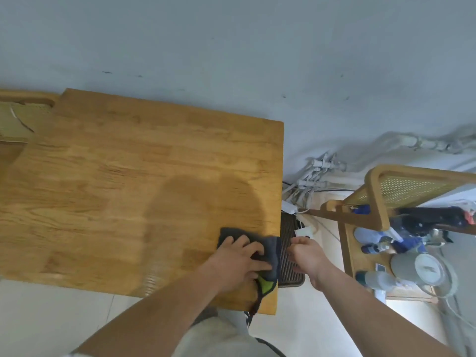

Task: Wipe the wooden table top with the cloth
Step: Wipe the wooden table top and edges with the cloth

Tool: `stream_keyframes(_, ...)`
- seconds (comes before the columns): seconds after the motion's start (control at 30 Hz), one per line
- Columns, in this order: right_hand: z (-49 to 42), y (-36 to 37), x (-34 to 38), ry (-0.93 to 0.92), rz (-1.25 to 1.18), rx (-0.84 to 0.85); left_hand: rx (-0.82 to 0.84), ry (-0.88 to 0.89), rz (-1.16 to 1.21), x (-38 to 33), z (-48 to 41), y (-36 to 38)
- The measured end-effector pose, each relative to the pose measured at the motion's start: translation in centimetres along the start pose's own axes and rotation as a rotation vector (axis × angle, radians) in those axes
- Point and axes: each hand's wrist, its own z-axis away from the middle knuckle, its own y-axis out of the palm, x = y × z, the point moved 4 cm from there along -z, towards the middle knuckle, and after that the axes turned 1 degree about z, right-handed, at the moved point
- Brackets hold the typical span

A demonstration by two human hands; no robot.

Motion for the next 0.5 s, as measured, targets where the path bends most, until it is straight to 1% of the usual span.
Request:
stream_keyframes(0.1,-1.0,0.1,1.8,0.011,-0.003,-0.004,-0.122,-0.313,0.094,6.7,-2.7,-3.0)
stream_keyframes(0.17,-1.7,0.3,3.4,0.012,-0.009,-0.016,-0.182,-0.512,0.137,9.4,-4.6,-4.5)
stream_keyframes(0.2,-2.0,0.5,4.2,0.011,-0.007,-0.023,-0.191,-0.565,0.141,9.6,-5.5,-5.0)
stream_keyframes(0.23,-2.5,0.6,5.1,0.007,0.004,-0.034,-0.196,-0.559,0.124,9.0,-6.2,-5.1)
stream_keyframes(0.27,-3.0,0.7,6.0,0.000,0.023,-0.049,-0.225,-0.477,0.097,8.0,-6.6,-4.9)
stream_keyframes(0.3,-3.6,0.7,7.1,-0.011,0.049,-0.062,-0.246,-0.320,0.068,6.8,-6.8,-4.7)
stream_keyframes(0.37,-4.9,0.7,9.0,-0.037,0.104,-0.081,-0.251,0.114,0.011,6.2,-6.7,-4.3)
stream_keyframes(0.4,-5.4,0.7,9.8,-0.046,0.123,-0.095,-0.243,0.288,-0.017,7.0,-6.9,-4.8)
stream_keyframes(0.43,-5.9,0.6,10.4,-0.050,0.132,-0.113,-0.217,0.381,-0.037,8.3,-7.6,-5.7)
stream_keyframes(0.47,-6.4,0.4,10.8,-0.051,0.132,-0.130,-0.192,0.402,-0.044,9.8,-8.7,-6.7)
stream_keyframes(0.5,-6.7,0.4,11.2,-0.052,0.129,-0.141,-0.171,0.359,-0.042,11.4,-10.3,-7.8)
